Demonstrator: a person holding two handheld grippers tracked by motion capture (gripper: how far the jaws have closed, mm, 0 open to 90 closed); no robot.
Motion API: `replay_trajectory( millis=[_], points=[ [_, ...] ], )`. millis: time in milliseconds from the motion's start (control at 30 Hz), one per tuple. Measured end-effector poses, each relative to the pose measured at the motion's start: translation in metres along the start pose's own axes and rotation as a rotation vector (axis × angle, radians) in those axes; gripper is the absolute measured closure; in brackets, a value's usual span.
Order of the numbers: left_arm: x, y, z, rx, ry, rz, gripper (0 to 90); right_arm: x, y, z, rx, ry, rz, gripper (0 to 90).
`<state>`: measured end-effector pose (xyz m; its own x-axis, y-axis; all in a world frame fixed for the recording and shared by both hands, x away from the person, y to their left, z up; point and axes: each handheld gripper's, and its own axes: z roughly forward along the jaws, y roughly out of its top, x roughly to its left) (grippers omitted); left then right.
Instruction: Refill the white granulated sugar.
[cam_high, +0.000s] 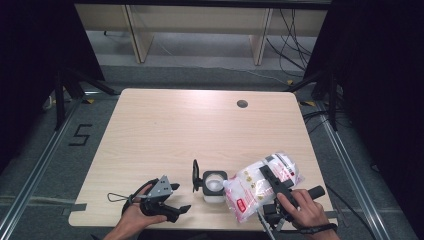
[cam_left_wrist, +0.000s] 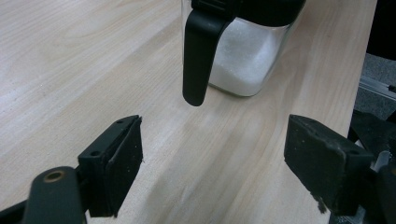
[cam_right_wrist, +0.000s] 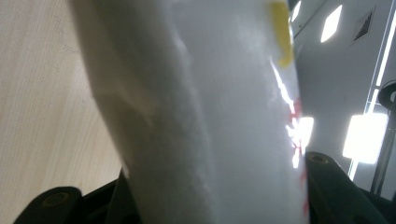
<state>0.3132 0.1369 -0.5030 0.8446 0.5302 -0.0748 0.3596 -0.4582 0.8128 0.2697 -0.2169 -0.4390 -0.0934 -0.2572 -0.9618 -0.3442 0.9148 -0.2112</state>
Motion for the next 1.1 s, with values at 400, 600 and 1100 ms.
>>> replay_trajectory(
  millis=[400, 600, 1100],
  points=[
    [0.0, 0.0, 0.0001, -0.002, 0.0, 0.002, 19.1, -0.0036, 0.0019, 0.0004, -0.018, -0.011, -0.054, 58.5],
    [0.0001, 0.0001, 0.0, 0.0, 0.0, 0.002, 19.2, -0.0038, 0.0022, 0.0006, -0.026, -0.009, -0.062, 58.6],
    [0.0002, 0.0001, 0.0, 0.0, 0.0, 0.003, 19.1, -0.0038, 0.0015, 0.0006, -0.031, -0.017, -0.045, 58.7]
  ],
)
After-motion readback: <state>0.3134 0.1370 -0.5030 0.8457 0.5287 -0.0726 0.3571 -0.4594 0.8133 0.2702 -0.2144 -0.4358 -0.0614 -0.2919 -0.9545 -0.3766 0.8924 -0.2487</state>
